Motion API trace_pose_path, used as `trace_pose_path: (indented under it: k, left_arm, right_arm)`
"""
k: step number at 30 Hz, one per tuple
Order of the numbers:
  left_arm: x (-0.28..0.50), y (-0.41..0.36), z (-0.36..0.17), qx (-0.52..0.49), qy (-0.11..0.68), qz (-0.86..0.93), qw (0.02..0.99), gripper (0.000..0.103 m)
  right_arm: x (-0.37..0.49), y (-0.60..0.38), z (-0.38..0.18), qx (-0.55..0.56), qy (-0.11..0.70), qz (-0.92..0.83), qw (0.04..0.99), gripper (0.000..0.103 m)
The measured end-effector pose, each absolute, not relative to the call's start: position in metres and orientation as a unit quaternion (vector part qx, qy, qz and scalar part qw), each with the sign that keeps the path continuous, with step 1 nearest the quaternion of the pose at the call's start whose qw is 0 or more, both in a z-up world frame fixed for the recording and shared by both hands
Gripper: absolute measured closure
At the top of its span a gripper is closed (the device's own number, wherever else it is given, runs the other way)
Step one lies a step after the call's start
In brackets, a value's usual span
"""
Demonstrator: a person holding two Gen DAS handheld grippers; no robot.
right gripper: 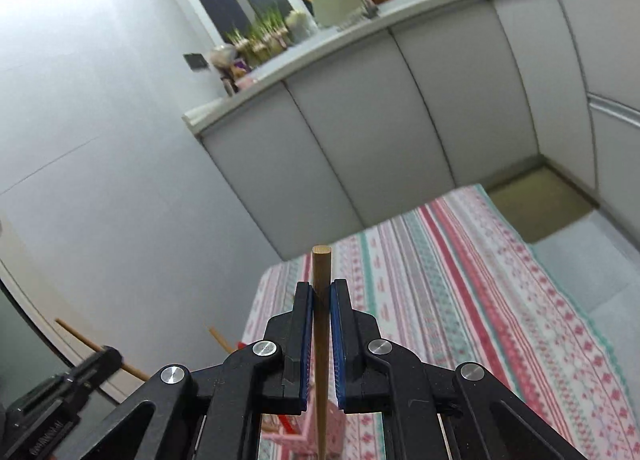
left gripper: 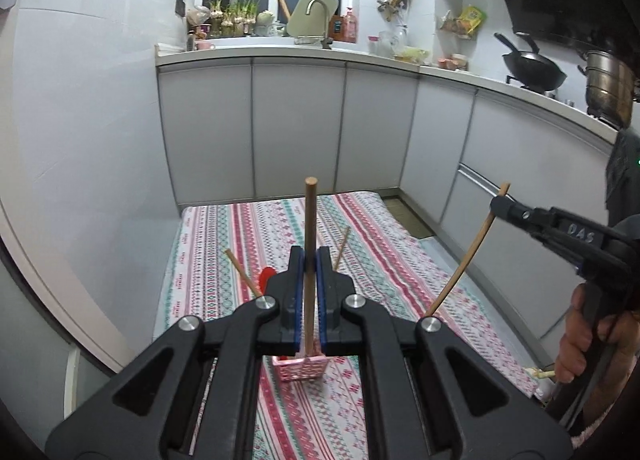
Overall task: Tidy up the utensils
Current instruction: 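Carry the chopsticks upright over the pink holder with both tools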
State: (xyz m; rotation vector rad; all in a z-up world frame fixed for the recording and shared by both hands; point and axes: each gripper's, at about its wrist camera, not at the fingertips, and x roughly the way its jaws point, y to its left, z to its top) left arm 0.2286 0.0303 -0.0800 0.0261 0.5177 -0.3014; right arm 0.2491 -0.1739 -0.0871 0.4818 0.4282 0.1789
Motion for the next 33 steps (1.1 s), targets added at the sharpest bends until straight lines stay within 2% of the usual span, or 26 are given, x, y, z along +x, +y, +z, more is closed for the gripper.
trace_pose_path:
  k: [11, 18, 27, 33]
  left_arm:
    - [0.248, 0.027, -0.106, 0.044, 0.258, -0.138, 0.955, 0.096]
    - [0.265, 0.031, -0.127, 0.038, 0.283, -0.142, 0.948, 0.096]
    - [0.282, 0.025, -0.155, 0.038, 0.338, -0.144, 0.929, 0.096]
    - [0.285, 0.025, -0.157, 0.032, 0.346, -0.147, 0.926, 0.096]
  right_arm:
    - [0.278, -0.152, -0.098, 0.25, 0.176, 0.106, 0.946, 0.096]
    - [0.292, -0.134, -0.109, 0.22, 0.171, 0.108, 0.954, 0.096]
    - [0.305, -0.1, -0.128, 0.152, 0.199, 0.127, 0.96, 0.095]
    - [0.311, -0.091, -0.14, 0.141, 0.222, 0.133, 0.956, 0.095]
